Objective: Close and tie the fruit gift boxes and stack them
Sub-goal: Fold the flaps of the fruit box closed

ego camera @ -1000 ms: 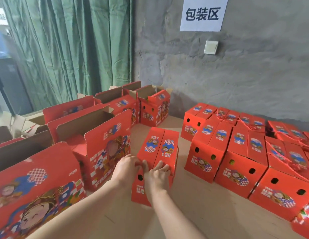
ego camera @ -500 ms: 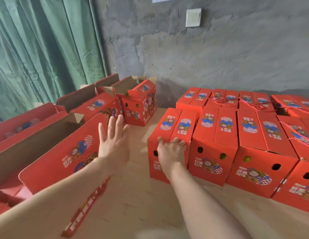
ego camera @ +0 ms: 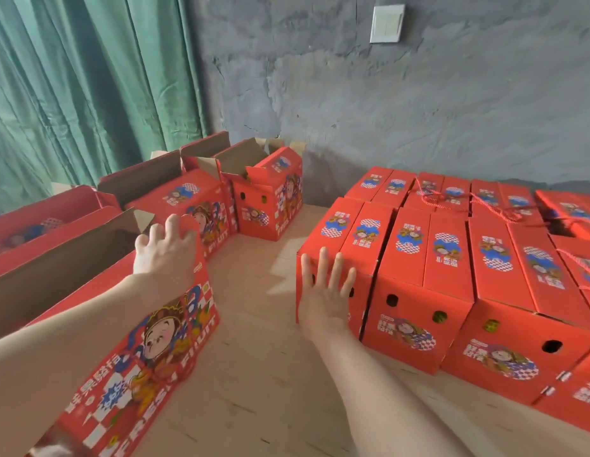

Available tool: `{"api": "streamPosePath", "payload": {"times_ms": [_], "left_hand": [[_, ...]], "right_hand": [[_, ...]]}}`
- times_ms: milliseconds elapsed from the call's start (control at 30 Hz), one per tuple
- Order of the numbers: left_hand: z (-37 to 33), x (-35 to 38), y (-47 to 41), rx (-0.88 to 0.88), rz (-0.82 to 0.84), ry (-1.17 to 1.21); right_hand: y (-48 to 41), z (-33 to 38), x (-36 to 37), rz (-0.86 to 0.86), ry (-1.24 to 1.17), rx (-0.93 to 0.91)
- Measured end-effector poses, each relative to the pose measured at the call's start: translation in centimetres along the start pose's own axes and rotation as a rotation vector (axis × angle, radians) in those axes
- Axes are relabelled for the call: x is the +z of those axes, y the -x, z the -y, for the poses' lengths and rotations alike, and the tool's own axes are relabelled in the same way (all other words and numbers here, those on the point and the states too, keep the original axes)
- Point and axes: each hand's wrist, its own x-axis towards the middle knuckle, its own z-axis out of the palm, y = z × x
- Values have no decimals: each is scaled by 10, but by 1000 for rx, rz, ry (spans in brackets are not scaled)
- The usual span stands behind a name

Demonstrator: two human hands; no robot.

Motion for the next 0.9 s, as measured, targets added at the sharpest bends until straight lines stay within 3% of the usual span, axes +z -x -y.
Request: {"api": "streamPosePath", "payload": {"times_ms": [167,267,367,500,567,633,700,800,900], "left_hand": [[-2,-7,4,35,51,30],[3,-17,11,97,94,117],[17,-32,25,133,142,225],[46,-47,47,32,188,342],[59,-55,61,-35,188,381],[70,-62,81,-46,208,405],[77,-64,104,14,232,400],[81,-64,139,78,265,392],[81,-60,155,112,211,417]], "right_hand": [[0,-5,9,13,31,-8],[-9,0,-23,246,63,9],[-14,5,-79,518,-72,58],[24,69,-121,283,-449,-184],[44,120,-134,249,-612,-335],[47,164,-140,253,-489,-475],[39,189,-146,222,-207,-573],[35,192,-146,234,160,-555],[47,179,-147,195,248,-555]]}}
